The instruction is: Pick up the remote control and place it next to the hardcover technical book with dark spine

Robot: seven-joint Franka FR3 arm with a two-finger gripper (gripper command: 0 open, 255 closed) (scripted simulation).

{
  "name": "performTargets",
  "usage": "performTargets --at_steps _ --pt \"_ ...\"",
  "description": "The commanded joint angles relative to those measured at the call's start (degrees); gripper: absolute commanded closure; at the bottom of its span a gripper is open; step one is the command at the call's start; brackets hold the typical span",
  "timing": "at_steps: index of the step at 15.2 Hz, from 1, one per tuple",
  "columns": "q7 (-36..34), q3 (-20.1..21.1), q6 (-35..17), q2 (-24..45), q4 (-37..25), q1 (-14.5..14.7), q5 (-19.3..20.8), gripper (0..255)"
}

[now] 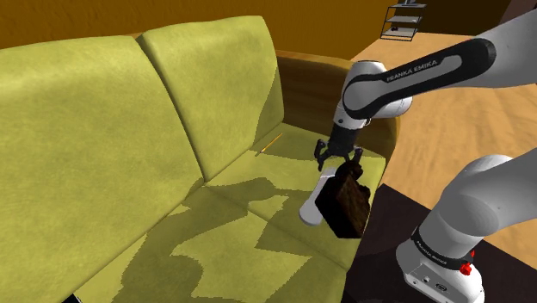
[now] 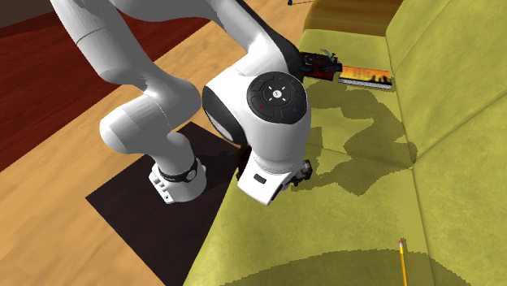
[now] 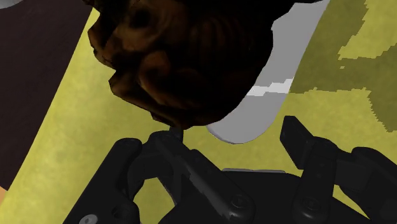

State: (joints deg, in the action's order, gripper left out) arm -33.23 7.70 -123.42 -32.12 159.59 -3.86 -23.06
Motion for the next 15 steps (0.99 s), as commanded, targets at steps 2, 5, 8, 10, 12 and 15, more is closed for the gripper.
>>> performTargets --at_steps 2,5,8,10,12,15 --pt "-0.8 -0.2 2.9 -1.6 -1.4 -0.3 0.7 255" --pt "-1.6 -0.4 5.7 -2.9 -2.9 -0.5 1.3 255" --pt "-2.3 -0.7 8.4 -4.1 -4.5 -0.7 1.9 255" --pt "-2.7 -0.8 10.1 -4.8 -5.6 -0.8 2.2 255" --pt "-4.2 0.4 9.9 -4.5 -6.1 0.1 1.4 255" --pt "-8.3 4.1 8.1 -2.7 -7.4 2.5 -1.2 255"
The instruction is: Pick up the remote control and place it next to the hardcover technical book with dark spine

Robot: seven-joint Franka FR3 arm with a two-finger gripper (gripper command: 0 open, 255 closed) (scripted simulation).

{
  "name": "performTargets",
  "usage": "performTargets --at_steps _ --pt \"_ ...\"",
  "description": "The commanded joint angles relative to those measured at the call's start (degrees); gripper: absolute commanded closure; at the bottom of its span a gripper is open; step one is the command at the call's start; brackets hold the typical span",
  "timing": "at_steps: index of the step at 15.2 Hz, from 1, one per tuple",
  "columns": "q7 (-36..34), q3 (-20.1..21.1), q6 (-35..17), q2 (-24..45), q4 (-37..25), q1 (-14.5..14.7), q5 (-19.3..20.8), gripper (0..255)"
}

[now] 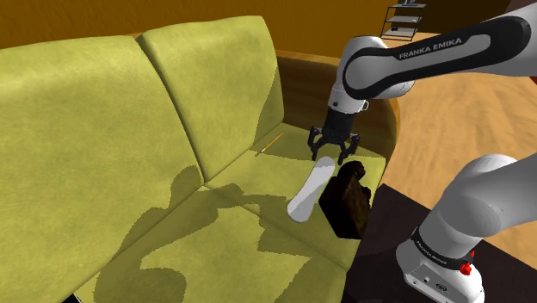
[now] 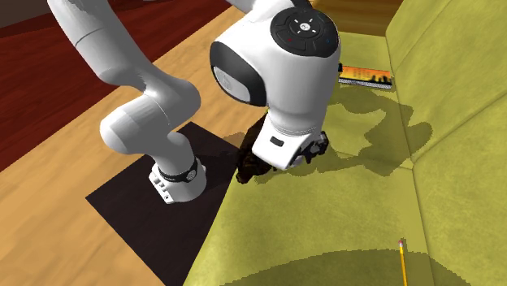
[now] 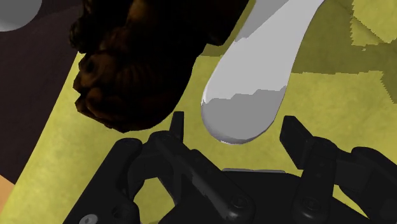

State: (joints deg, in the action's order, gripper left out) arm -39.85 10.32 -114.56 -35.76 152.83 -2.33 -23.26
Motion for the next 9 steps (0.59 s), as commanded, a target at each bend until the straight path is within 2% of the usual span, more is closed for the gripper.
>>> performTargets --at_steps 1,9 --pt "-3.0 2.8 -1.4 1.7 -1.3 1.7 -1.8 255" --pt "-13.9 12.6 -6.6 10.2 -8.4 5.7 -5.5 255"
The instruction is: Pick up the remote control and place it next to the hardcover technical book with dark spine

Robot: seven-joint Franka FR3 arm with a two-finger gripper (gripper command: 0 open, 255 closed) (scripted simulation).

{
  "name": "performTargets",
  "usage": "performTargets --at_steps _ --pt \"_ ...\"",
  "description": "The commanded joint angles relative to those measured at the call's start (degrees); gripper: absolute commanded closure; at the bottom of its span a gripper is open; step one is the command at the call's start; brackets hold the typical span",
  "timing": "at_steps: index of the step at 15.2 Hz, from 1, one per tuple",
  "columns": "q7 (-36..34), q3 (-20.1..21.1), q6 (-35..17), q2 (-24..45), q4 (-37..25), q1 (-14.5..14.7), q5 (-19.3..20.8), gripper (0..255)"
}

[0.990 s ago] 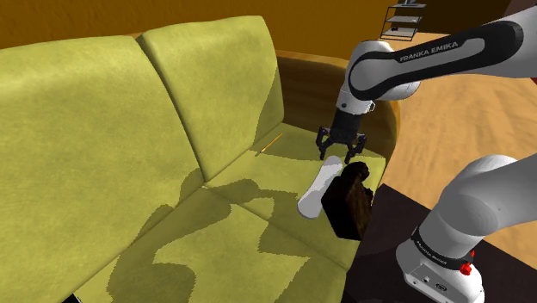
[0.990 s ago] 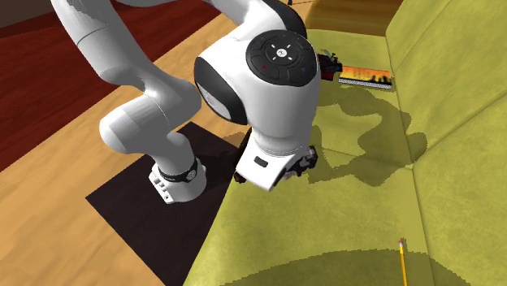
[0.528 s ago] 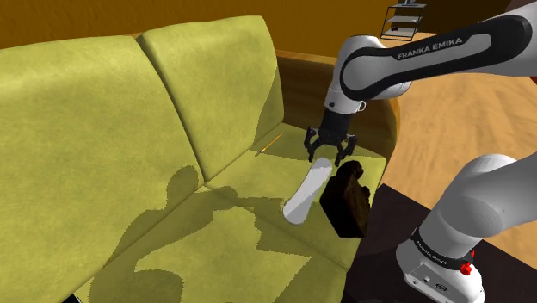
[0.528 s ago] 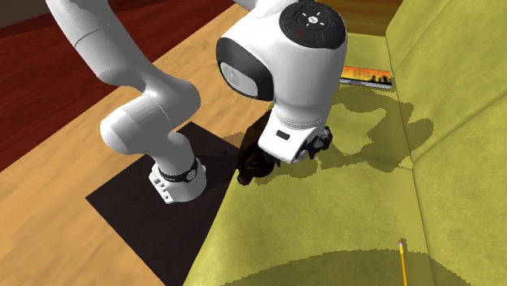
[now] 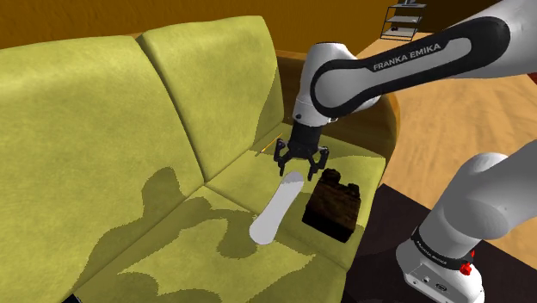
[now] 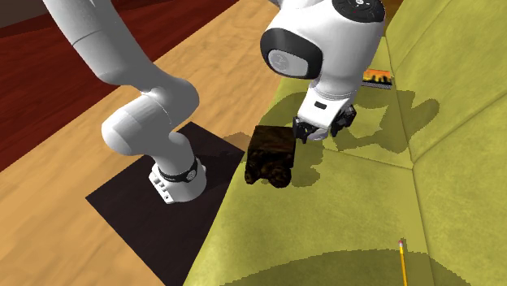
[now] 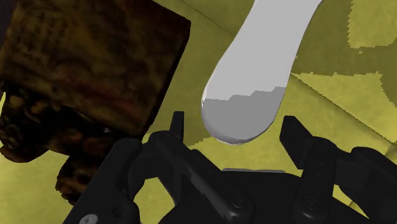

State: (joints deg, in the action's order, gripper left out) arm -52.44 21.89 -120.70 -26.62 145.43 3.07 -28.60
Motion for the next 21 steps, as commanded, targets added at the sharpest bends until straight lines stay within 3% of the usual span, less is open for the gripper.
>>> performTargets --at_steps 1,6,10,16,21 --pt "-2.7 2.2 -1.1 2.4 -2.2 0.6 -0.2 255" --pt "-10.4 8.2 -4.3 9.7 -8.8 1.5 1.2 255" --pt "-17.5 12.7 -6.6 16.7 -15.1 1.8 4.7 255" --pt "-30.1 17.8 -8.7 29.1 -26.2 3.7 14.8 255" --pt "-40.8 18.4 -7.8 40.5 -37.6 9.1 25.4 255"
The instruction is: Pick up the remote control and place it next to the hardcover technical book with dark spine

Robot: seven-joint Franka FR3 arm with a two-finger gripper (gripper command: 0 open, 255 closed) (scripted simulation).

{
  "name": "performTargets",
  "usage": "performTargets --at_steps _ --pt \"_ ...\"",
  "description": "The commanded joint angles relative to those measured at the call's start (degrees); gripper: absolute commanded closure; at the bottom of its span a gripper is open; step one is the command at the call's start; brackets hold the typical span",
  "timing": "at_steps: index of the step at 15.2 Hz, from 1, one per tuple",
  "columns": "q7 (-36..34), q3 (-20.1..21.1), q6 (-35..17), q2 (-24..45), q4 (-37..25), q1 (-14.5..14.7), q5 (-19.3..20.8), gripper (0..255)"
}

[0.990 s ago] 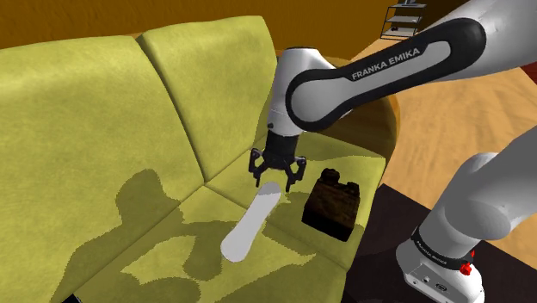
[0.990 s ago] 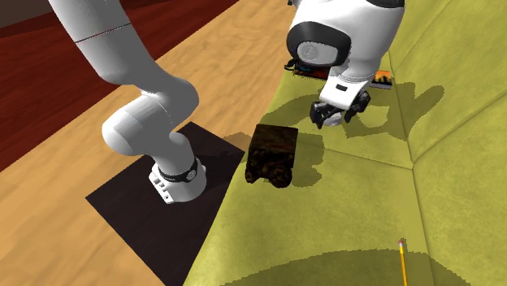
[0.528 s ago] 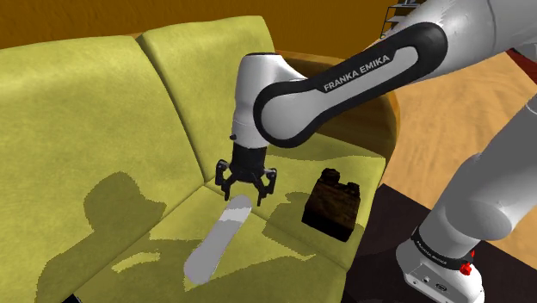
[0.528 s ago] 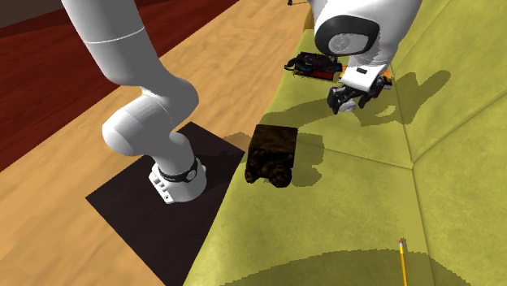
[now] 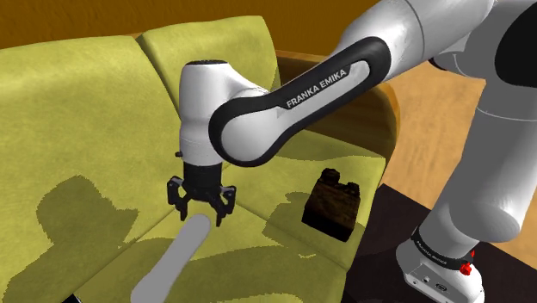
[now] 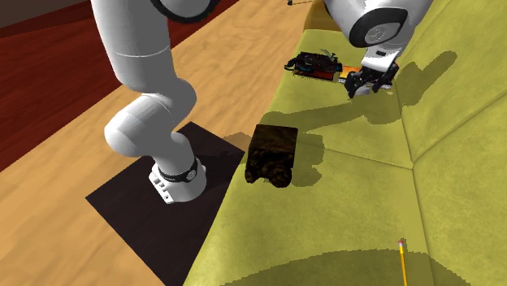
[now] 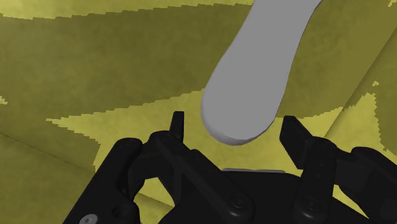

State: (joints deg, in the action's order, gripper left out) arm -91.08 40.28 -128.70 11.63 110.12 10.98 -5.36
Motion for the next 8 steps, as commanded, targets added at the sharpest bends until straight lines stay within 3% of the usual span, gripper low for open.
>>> performTargets --at_steps 1,3,8 --pt "-4.0 -0.4 0.8 4.6 -4.9 2.8 4.1 255" --pt "-7.6 -1.2 2.3 9.5 -10.9 6.3 8.0 255" --pt "-7.7 -2.0 -1.0 10.9 -8.8 6.9 8.8 255"
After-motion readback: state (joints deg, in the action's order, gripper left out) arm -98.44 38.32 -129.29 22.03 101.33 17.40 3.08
